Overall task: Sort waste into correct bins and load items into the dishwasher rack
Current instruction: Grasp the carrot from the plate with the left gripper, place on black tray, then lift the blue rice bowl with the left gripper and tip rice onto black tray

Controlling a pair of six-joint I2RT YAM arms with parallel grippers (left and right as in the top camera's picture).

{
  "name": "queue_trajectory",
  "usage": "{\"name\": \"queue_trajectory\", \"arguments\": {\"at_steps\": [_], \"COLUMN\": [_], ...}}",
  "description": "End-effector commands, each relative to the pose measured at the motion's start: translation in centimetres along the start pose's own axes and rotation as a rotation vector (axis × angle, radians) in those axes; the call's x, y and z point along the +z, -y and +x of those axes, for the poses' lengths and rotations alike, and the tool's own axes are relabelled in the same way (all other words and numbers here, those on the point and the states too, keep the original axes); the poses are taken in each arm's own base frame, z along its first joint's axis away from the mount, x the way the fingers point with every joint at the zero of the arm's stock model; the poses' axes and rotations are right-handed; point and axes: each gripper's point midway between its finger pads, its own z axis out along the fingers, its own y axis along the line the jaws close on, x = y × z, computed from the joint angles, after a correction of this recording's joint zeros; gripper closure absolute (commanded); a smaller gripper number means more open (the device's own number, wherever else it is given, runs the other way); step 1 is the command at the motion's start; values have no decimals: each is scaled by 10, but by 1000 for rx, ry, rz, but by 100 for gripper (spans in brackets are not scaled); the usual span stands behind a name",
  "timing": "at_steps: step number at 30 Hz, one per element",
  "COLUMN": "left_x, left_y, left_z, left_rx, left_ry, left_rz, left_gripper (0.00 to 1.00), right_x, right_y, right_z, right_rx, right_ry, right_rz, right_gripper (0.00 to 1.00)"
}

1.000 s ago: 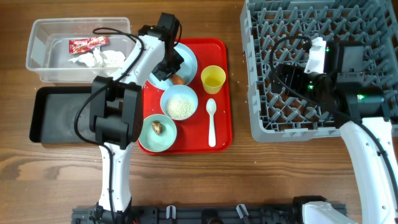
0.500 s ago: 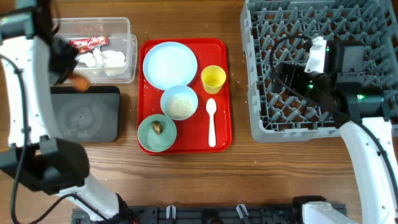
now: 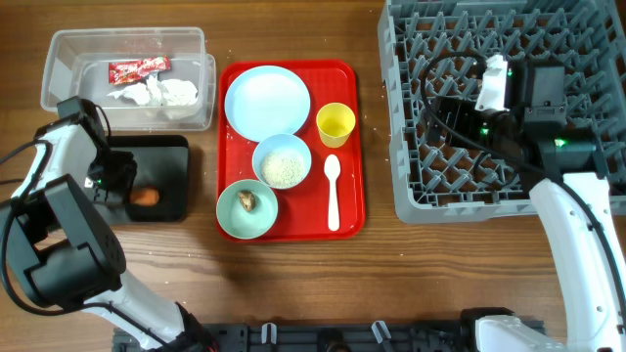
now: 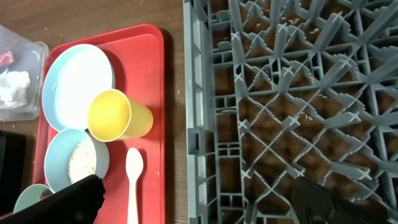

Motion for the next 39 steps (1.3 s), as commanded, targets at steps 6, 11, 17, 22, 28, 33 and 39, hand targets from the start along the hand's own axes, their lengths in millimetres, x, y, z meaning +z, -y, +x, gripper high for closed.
{"name": "queue_trajectory", "arguments": {"at_steps": [6,11,17,22,28,33,39], "left_x": [-101,-214,-205,-156,-93,-67,-50], "left_y": [32,65,86,77,58,67,65], "left_z": [-23,39,219,330,383,373,368], "left_rx": [227,742,1404,1680,1861,1775,1727], "left_ry": [81,192,146,62,77,135,148], "left_rz": [186,523,547,473,294,203,194], "left_gripper": [3,3,4,6,18,40,84], "right_x": [1,1,1,1,1,1,1], "right_y": [0,-2,-2,-2,-1,-1,-1], "right_z": [-7,-9,-8,-8,-7,-6,-6], "right_rx": [4,2,2,2,2,3,3], "right_ry": [15,23,21,21,15,12,11], "right_rz": [3,-7,-7,-7,-5,-4,-4], "right_gripper": [0,0,0,0,0,0,1]}}
